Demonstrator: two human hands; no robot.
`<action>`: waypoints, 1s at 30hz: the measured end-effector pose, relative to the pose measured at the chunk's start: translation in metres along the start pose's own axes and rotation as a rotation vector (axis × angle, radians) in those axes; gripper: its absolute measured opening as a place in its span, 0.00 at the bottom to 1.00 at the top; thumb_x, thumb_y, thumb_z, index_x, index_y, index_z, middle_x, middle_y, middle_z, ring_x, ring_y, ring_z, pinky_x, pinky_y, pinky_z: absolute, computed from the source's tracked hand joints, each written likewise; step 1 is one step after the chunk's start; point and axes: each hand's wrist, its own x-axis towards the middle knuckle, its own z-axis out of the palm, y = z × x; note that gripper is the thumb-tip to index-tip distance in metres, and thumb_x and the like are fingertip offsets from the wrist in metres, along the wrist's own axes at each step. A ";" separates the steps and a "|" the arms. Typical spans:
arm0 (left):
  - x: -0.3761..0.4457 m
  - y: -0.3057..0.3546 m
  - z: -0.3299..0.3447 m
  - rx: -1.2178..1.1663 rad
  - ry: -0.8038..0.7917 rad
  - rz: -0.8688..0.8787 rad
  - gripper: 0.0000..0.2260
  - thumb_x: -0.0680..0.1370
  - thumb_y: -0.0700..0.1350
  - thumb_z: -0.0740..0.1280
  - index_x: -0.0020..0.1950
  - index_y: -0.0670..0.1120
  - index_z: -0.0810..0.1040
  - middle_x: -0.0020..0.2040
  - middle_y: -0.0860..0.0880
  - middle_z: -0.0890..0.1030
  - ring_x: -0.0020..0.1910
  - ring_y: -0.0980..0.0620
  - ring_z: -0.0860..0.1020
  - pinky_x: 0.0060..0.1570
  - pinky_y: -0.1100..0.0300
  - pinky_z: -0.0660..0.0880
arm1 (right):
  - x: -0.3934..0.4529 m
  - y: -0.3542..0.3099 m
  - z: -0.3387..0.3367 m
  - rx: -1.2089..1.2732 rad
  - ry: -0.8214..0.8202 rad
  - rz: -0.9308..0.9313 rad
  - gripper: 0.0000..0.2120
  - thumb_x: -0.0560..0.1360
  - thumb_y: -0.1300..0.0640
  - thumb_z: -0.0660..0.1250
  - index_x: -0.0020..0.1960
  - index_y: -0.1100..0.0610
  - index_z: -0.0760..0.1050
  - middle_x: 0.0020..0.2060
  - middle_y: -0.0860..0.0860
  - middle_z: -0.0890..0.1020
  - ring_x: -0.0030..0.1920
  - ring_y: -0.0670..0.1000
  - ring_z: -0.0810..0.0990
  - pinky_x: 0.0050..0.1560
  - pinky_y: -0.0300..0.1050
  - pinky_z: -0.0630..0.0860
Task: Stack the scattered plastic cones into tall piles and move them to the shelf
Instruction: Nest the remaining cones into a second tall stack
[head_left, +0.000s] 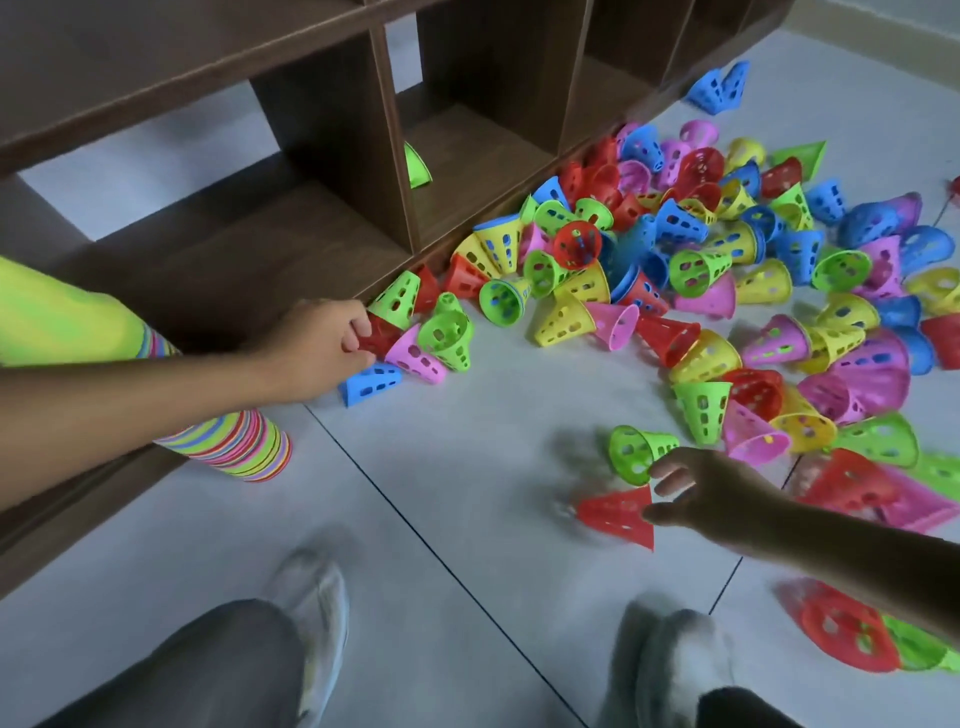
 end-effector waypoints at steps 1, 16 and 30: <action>0.000 -0.008 0.005 0.006 0.013 -0.029 0.13 0.75 0.43 0.75 0.57 0.44 0.79 0.49 0.48 0.82 0.43 0.53 0.78 0.38 0.62 0.71 | 0.007 0.001 0.008 0.004 0.019 0.010 0.18 0.69 0.48 0.78 0.54 0.46 0.74 0.46 0.43 0.82 0.48 0.46 0.81 0.49 0.41 0.77; 0.022 -0.055 0.085 0.169 0.016 -0.073 0.20 0.71 0.40 0.77 0.61 0.37 0.79 0.55 0.37 0.78 0.54 0.36 0.78 0.55 0.46 0.75 | 0.022 -0.018 0.068 0.496 0.406 0.048 0.15 0.74 0.61 0.73 0.57 0.51 0.73 0.39 0.47 0.84 0.39 0.44 0.82 0.31 0.30 0.71; -0.001 -0.047 0.090 0.516 -0.159 -0.125 0.23 0.72 0.53 0.74 0.59 0.42 0.71 0.58 0.39 0.72 0.58 0.37 0.75 0.55 0.47 0.74 | 0.050 -0.057 0.099 1.232 0.087 0.170 0.11 0.77 0.71 0.66 0.59 0.68 0.76 0.46 0.61 0.83 0.40 0.52 0.84 0.40 0.39 0.83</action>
